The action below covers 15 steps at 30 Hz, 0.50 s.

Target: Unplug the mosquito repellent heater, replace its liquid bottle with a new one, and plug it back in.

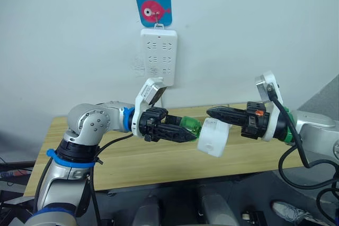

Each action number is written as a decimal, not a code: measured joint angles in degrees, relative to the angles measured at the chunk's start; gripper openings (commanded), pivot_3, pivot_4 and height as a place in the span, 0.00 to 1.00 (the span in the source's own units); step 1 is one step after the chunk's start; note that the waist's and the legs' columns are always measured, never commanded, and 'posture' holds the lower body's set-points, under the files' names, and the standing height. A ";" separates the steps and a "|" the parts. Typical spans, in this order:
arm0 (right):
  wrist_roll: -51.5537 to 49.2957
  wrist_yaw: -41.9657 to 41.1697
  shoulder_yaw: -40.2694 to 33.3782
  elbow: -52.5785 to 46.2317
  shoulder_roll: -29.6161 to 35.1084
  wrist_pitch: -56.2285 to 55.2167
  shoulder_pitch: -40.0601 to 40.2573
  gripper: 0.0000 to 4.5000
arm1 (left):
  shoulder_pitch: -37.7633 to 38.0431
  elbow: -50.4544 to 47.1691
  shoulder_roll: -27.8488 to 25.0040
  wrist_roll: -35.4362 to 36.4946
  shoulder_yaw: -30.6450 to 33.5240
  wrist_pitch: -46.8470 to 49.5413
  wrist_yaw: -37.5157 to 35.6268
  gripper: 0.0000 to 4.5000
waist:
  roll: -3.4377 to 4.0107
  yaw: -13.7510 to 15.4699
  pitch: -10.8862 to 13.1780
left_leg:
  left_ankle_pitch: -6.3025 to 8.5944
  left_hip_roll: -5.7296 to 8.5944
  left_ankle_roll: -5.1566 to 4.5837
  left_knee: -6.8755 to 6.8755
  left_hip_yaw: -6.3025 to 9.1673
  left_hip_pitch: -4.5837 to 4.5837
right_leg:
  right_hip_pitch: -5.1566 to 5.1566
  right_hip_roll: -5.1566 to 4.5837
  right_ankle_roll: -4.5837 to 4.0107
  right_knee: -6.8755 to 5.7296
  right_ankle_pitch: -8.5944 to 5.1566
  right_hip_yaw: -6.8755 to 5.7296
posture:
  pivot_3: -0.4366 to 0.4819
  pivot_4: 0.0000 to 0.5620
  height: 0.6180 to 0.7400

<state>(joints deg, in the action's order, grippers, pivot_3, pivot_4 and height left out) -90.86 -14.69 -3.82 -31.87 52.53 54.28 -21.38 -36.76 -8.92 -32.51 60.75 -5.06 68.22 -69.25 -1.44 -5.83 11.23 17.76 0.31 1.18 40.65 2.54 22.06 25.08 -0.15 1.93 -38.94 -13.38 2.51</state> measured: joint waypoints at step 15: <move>10.50 3.96 -8.05 5.46 -0.78 -2.35 1.16 0.36 | 5.03 -2.83 1.80 -7.19 0.73 -11.02 5.08 0.51 | 0.00 0.14 0.00 | 0.01 0.01 -0.02 -0.03 -0.08 0.02 | 0.01 -0.04 -0.04 0.05 0.03 0.12 | 0.24 0.26 0.92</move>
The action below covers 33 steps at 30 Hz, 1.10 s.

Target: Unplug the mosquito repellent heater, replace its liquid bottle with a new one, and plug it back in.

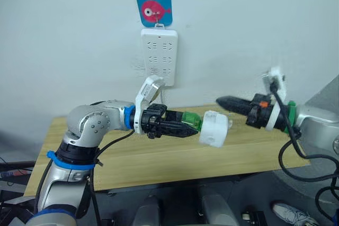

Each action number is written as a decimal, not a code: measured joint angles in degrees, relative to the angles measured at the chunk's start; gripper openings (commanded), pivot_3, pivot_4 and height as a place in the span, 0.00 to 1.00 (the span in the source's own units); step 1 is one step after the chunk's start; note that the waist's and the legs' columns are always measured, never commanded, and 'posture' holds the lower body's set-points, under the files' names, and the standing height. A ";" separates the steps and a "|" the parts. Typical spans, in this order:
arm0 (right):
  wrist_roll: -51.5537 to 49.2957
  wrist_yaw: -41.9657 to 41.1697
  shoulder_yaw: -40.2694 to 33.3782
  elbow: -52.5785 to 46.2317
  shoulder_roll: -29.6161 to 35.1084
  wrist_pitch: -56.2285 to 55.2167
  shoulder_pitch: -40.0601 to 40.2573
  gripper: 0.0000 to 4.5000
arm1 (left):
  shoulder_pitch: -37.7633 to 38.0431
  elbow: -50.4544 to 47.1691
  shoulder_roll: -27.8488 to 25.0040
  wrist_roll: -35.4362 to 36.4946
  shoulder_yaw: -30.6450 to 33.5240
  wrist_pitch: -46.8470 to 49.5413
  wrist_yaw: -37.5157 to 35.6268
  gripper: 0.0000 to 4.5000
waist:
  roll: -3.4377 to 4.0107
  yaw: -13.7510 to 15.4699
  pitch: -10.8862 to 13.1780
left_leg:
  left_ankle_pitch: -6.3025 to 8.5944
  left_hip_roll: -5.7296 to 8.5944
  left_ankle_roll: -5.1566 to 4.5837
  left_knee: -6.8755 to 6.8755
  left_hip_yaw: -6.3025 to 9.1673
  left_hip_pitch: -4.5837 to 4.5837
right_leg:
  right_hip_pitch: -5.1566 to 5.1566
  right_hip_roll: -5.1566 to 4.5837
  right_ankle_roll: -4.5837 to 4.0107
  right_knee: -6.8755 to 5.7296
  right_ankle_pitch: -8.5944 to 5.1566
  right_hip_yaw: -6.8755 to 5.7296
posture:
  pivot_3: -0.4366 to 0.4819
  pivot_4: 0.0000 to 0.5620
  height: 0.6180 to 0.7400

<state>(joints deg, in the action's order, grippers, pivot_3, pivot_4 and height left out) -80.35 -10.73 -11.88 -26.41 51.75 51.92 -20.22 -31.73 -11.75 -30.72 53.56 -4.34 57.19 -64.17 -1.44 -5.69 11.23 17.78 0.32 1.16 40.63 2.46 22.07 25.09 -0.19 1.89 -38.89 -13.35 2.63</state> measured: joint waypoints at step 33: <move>-10.72 38.72 9.27 -11.59 -35.59 -24.72 10.57 1.00 | 8.66 2.33 23.45 -24.38 -2.07 -36.84 23.89 0.51 | 0.09 -1.60 -0.13 | 0.07 0.00 -0.13 -0.05 -0.27 -0.15 | -0.08 0.24 0.31 0.02 -0.13 0.87 | 0.22 0.25 0.92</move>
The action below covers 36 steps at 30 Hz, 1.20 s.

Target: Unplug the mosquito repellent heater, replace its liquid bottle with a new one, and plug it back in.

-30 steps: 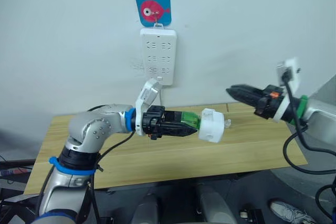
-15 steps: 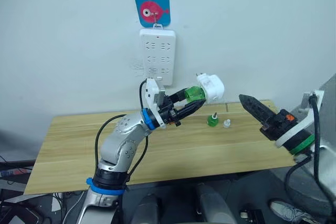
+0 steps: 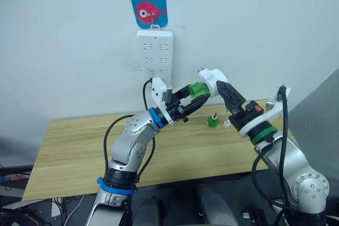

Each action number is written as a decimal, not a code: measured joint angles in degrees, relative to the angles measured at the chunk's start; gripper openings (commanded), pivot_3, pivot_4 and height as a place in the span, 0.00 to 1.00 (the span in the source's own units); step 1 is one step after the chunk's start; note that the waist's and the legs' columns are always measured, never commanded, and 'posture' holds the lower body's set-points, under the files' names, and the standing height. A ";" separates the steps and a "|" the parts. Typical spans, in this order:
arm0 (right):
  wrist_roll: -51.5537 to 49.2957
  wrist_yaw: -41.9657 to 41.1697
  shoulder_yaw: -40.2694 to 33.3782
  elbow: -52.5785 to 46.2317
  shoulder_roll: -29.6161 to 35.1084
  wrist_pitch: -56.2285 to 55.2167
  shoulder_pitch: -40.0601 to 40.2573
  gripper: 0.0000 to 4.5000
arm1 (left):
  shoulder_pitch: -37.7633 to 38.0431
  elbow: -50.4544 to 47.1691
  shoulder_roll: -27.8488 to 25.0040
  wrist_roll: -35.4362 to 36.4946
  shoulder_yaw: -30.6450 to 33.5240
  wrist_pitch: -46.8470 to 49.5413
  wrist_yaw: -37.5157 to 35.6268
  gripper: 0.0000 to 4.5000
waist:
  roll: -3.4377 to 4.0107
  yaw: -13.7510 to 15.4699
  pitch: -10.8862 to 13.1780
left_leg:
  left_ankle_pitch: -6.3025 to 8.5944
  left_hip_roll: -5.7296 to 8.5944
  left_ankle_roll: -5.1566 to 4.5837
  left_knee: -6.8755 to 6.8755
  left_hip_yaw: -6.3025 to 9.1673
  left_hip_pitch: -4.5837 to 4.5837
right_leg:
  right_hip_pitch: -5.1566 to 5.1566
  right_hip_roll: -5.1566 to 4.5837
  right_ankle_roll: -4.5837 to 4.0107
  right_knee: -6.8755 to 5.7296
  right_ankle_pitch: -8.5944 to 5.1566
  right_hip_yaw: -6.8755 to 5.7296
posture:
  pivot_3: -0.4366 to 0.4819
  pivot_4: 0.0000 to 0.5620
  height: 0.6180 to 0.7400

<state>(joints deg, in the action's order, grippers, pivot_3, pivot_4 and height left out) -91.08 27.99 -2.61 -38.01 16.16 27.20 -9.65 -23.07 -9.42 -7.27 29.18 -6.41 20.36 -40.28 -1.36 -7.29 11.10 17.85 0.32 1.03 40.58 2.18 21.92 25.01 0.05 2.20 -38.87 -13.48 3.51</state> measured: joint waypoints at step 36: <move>-0.16 -4.13 0.46 6.10 -4.27 0.87 -4.47 0.68 | 2.53 0.73 -2.08 -1.21 -1.65 -4.41 -4.01 1.00 | 0.09 -1.02 -0.19 | 0.02 0.01 -0.03 -0.08 0.00 0.01 | 0.05 0.02 -0.12 0.00 0.07 0.11 | 0.23 0.23 0.92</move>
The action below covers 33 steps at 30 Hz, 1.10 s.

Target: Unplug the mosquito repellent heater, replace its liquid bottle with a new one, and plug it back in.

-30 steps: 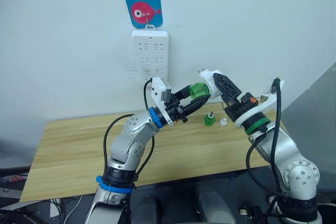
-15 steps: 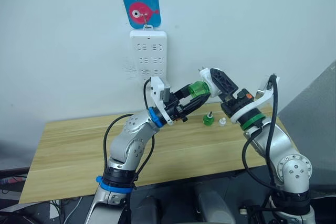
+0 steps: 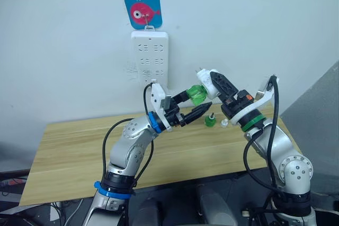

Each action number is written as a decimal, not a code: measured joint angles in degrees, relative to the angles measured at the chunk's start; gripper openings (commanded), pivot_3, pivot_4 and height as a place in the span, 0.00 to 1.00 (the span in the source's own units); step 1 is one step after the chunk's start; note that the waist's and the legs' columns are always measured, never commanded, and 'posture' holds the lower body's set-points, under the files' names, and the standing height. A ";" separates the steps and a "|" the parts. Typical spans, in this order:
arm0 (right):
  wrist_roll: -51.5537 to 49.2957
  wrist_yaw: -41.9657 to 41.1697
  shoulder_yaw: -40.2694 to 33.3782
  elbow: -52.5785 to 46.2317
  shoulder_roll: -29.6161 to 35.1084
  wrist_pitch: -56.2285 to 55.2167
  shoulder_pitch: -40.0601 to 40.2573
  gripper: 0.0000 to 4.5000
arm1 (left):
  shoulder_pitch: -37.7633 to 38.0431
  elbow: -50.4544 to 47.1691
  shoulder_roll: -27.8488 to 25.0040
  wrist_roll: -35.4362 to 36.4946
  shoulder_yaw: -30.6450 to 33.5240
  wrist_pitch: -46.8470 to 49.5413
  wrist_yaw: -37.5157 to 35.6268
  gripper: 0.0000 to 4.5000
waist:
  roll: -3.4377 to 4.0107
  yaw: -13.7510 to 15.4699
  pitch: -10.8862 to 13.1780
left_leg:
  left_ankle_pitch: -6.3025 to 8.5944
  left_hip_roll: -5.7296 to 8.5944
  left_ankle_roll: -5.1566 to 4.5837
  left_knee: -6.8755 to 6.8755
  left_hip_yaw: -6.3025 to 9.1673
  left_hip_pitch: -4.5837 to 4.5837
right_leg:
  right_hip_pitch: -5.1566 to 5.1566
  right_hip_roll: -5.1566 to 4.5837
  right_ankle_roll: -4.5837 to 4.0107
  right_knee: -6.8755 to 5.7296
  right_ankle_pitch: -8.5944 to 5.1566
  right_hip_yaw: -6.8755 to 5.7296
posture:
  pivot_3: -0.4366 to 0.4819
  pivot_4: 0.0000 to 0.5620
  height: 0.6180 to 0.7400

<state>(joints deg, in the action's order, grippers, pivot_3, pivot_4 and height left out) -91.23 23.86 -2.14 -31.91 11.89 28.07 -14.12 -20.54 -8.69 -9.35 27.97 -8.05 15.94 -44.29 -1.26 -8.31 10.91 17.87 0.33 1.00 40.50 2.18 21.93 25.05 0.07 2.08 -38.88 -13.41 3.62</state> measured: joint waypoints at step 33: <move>33.64 -24.01 6.63 -10.86 26.85 17.66 -11.45 0.68 | -4.69 9.94 -20.16 -1.51 19.88 4.81 5.77 0.65 | 0.06 0.52 -0.10 | -0.01 0.00 0.02 -0.24 0.03 -0.02 | 0.14 -0.25 -0.01 0.00 0.01 -0.08 | 0.29 0.27 0.92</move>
<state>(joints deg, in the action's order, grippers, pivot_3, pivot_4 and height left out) -57.60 -0.15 4.49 -42.78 38.75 45.73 -25.57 -25.23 1.25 -29.50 26.46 11.83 20.75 -38.52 -1.20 -7.79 10.80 17.86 0.33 1.02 40.26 2.21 21.90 25.19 -0.18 2.07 -38.88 -13.41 3.53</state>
